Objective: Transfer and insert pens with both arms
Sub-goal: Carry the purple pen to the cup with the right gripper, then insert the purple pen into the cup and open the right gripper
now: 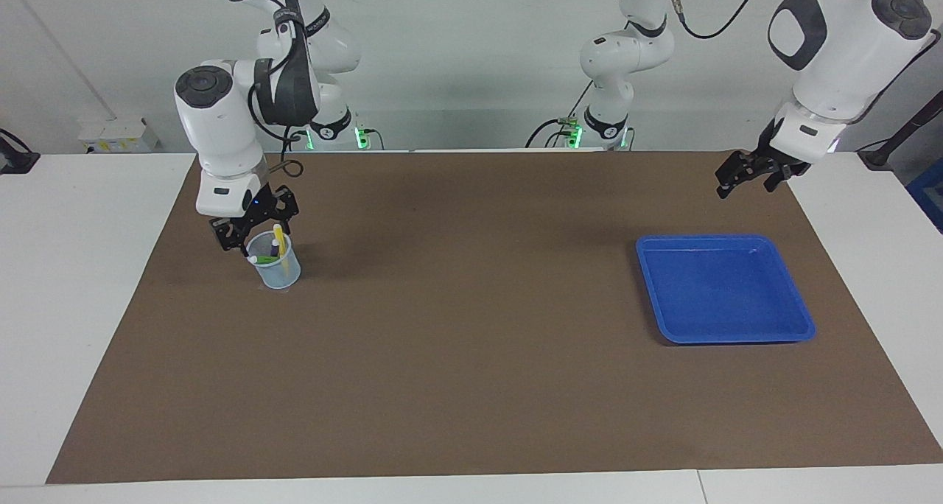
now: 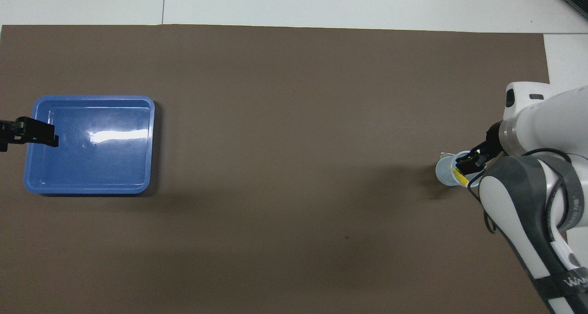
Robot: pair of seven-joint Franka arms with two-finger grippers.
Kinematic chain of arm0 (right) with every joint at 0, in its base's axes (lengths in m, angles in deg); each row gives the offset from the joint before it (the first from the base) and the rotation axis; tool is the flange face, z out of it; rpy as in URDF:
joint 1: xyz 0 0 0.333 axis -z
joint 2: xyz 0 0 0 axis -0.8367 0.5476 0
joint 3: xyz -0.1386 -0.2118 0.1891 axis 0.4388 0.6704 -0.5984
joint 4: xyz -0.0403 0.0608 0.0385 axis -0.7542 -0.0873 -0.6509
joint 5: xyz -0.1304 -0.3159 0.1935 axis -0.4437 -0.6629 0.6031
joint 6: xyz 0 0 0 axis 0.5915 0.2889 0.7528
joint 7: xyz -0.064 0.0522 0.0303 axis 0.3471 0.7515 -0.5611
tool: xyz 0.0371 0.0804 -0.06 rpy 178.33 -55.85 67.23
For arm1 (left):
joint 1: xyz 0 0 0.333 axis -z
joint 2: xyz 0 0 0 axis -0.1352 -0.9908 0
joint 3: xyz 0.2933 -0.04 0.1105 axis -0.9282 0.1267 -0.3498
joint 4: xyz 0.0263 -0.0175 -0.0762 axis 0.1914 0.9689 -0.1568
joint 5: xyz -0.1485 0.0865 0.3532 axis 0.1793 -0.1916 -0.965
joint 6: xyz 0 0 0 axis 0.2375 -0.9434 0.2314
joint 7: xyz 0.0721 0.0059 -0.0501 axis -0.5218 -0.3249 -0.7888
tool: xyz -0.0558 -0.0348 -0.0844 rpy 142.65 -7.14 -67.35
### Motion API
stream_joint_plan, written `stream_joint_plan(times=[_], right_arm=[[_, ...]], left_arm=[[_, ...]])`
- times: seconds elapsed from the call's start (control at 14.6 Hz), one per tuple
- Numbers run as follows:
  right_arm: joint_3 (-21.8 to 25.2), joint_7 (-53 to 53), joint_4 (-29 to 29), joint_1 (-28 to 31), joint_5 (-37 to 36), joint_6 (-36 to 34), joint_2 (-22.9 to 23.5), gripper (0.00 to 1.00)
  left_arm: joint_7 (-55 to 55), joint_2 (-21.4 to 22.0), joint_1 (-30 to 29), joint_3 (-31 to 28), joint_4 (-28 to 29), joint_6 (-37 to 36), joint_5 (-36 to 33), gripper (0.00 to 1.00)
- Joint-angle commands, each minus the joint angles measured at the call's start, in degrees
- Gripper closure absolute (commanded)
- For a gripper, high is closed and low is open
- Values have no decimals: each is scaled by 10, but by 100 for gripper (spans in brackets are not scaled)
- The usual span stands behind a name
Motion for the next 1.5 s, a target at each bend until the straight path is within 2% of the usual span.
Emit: stream_joint_plan(times=[0.0,0.55,0.61,0.82,0.89,1.09,1.3,1.44], right_arm=[[-7,11,-20,2,21,-48,-8,0],[-7,16,-20,-7,21,-52,-22,0],[-7,23,-35,-10,21,-70,-19,0],[-7,145,-142,-29,21,-162,24,0],[-7,156,-155,-31,21,-167,29,0],[-7,202,-155,-33,36,-153,35,0],[-7,219,-193,-37,36,-157,66,0],[-5,221,-185,-39,36,-174,60,0]], left_arm=[[9,-4,23,-12,-19,-13,-10,0],[6,-1,42,-9,-13,18,-4,0],[6,-1,43,-11,-13,14,-4,0],[-21,0,52,-17,-12,21,-3,0],[-39,-1,59,-17,-15,24,-3,0],[-40,0,71,-17,-20,24,-4,0],[-40,3,71,-22,-32,7,-4,0],[-40,4,70,-23,-32,0,-4,0]])
